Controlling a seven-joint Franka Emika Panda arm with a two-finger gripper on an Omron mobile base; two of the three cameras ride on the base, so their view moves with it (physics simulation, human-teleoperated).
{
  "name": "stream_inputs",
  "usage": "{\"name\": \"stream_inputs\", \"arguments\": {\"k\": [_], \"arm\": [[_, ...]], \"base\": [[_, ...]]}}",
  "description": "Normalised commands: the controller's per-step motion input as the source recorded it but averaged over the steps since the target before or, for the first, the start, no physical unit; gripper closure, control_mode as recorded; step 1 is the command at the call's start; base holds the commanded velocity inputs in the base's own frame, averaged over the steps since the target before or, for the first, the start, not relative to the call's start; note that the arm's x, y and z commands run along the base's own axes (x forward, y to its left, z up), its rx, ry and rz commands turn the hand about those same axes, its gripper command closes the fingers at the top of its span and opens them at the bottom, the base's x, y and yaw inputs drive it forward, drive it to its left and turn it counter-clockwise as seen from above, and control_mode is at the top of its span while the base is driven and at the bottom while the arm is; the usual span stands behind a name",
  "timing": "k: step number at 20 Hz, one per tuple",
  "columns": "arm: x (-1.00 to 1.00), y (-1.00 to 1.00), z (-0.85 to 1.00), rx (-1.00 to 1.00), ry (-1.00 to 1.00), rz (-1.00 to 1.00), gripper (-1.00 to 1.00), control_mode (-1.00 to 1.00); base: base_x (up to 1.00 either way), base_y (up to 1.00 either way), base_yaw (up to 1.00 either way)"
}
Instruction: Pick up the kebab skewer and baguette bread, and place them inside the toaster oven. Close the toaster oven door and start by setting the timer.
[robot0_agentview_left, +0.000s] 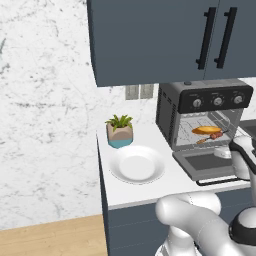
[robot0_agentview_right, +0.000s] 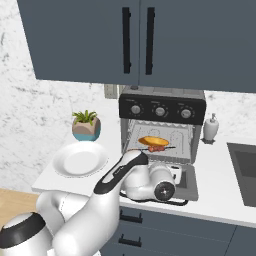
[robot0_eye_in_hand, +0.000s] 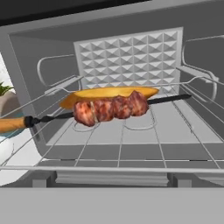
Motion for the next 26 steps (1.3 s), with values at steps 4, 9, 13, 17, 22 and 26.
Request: {"name": "stream_inputs", "arguments": {"k": [4,9,13,17,22,26], "arm": [[-0.18,0.00,0.00,0.00,0.02,0.00,-1.00,-1.00],[-0.10,0.00,0.03,0.00,0.01,0.00,-1.00,-1.00],[0.00,0.00,0.25,0.00,0.00,0.00,-1.00,-1.00],[0.00,0.00,0.17,0.00,0.00,0.00,-1.00,-1.00],[0.00,0.00,0.00,0.00,0.00,0.00,-1.00,-1.00],[0.00,0.00,-0.13,0.00,0.00,0.00,-1.00,-1.00]], "base": [[0.00,0.00,0.00],[0.00,0.00,0.00],[0.00,0.00,0.00],[0.00,0.00,0.00],[0.00,0.00,0.00],[0.00,0.00,0.00]]}}
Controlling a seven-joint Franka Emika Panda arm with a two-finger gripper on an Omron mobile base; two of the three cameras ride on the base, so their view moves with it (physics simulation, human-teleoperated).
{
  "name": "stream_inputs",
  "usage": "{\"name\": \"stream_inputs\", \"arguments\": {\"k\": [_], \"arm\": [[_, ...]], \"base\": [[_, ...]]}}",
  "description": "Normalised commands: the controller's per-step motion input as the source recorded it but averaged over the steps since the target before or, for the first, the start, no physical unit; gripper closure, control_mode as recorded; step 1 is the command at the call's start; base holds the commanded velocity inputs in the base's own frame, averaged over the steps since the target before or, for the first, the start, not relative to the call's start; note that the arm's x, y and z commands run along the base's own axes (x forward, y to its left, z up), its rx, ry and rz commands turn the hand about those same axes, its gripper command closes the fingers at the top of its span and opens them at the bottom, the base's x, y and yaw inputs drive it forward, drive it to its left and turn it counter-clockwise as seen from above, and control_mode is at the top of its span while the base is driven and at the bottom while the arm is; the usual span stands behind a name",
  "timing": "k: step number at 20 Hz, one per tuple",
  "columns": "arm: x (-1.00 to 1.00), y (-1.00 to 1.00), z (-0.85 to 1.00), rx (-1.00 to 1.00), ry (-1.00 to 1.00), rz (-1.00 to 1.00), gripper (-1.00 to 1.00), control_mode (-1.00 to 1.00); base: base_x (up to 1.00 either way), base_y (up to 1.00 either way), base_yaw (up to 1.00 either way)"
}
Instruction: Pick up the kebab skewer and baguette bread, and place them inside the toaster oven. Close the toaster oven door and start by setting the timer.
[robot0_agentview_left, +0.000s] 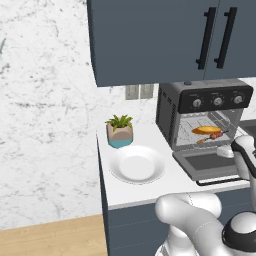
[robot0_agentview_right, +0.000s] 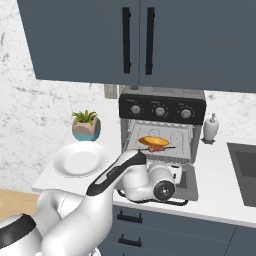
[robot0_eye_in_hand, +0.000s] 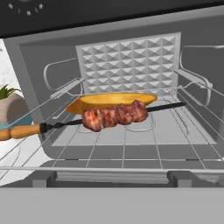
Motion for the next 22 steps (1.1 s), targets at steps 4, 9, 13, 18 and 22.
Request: {"name": "stream_inputs", "arguments": {"k": [4,9,13,18,22], "arm": [[0.00,0.00,-0.07,0.00,0.00,0.00,-1.00,-1.00],[0.02,0.00,0.00,0.00,0.00,0.00,-1.00,-1.00],[0.05,0.00,0.00,0.00,0.00,0.00,-1.00,-1.00],[0.07,0.00,0.00,0.00,0.00,0.00,-1.00,-1.00],[0.11,0.00,0.00,0.00,0.00,0.00,-1.00,-1.00]], "base": [[0.00,0.00,0.00],[0.00,0.00,0.00],[0.00,0.00,0.00],[0.00,0.00,0.00],[0.00,0.00,0.00]]}}
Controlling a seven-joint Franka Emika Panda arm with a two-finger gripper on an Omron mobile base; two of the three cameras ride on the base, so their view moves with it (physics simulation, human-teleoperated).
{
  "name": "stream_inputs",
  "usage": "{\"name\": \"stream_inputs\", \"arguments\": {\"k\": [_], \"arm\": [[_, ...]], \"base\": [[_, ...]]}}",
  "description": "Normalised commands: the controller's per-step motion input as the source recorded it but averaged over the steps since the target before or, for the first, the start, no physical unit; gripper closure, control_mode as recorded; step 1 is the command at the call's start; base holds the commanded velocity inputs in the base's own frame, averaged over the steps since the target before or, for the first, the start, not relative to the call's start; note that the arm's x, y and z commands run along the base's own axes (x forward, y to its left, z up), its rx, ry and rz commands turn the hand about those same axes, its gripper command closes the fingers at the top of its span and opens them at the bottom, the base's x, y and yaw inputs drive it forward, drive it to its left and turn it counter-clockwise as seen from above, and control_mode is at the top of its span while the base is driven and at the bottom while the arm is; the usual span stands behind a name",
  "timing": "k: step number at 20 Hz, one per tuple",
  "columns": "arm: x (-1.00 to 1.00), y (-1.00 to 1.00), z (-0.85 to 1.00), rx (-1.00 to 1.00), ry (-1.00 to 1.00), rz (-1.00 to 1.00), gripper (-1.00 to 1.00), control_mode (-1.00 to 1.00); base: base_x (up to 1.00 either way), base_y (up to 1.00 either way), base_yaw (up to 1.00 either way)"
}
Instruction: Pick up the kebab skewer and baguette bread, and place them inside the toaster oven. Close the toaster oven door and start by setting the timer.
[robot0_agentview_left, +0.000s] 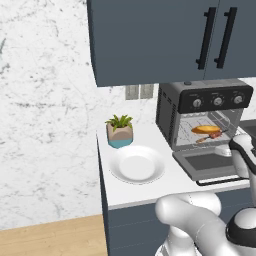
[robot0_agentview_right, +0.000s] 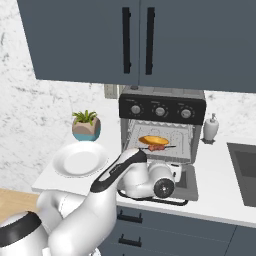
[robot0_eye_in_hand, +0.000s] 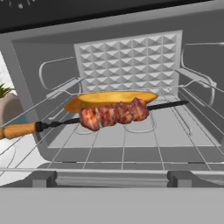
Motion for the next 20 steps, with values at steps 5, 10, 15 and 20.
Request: {"name": "stream_inputs", "arguments": {"k": [5,10,15,20], "arm": [[0.13,0.00,0.00,0.00,0.00,0.00,-1.00,-1.00],[0.20,0.01,0.00,0.00,0.00,0.00,-1.00,-1.00],[0.15,0.00,0.00,0.00,0.00,0.00,-1.00,-1.00],[0.12,0.00,0.00,0.00,0.00,0.00,-1.00,-1.00]], "base": [[0.00,0.00,0.00],[0.00,0.00,0.00],[0.00,0.00,0.00],[0.00,0.00,0.00]]}}
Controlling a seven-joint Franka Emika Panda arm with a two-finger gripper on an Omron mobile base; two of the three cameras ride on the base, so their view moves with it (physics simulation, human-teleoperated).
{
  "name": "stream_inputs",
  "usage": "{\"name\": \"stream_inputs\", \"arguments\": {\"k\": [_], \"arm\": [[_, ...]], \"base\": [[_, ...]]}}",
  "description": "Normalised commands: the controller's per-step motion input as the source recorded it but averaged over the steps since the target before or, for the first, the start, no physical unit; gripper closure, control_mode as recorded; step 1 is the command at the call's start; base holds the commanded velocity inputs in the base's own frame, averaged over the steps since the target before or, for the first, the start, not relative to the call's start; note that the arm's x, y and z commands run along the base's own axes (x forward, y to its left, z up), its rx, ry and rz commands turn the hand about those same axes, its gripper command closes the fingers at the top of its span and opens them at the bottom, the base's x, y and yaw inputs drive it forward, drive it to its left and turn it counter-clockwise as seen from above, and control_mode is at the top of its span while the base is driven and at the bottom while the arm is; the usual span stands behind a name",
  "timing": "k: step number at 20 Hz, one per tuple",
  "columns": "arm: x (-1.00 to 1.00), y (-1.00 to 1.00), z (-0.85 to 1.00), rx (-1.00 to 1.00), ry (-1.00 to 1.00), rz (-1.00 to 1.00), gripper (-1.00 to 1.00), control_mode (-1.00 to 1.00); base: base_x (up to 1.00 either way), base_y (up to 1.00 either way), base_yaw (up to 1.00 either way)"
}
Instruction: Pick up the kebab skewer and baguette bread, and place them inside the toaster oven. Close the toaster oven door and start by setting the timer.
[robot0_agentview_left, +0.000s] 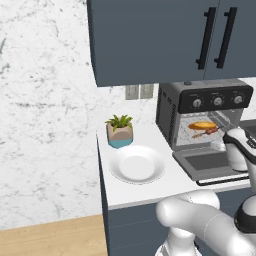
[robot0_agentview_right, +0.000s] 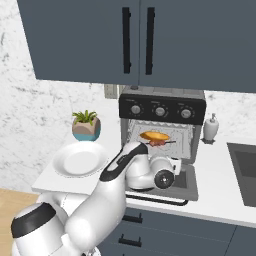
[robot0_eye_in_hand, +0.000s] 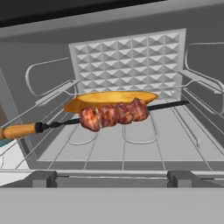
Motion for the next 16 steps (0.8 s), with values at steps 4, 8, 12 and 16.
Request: {"name": "stream_inputs", "arguments": {"k": [4,8,12,16], "arm": [[0.13,0.00,0.00,0.00,0.00,0.00,-1.00,-1.00],[0.11,0.00,0.00,0.00,0.00,0.00,-1.00,-1.00],[0.12,0.00,0.00,0.00,0.00,0.00,-1.00,-1.00],[0.13,0.00,0.00,0.00,0.00,0.00,-1.00,-1.00]], "base": [[0.00,0.00,0.00],[0.00,0.00,0.00],[0.00,0.00,0.00],[0.00,0.00,0.00]]}}
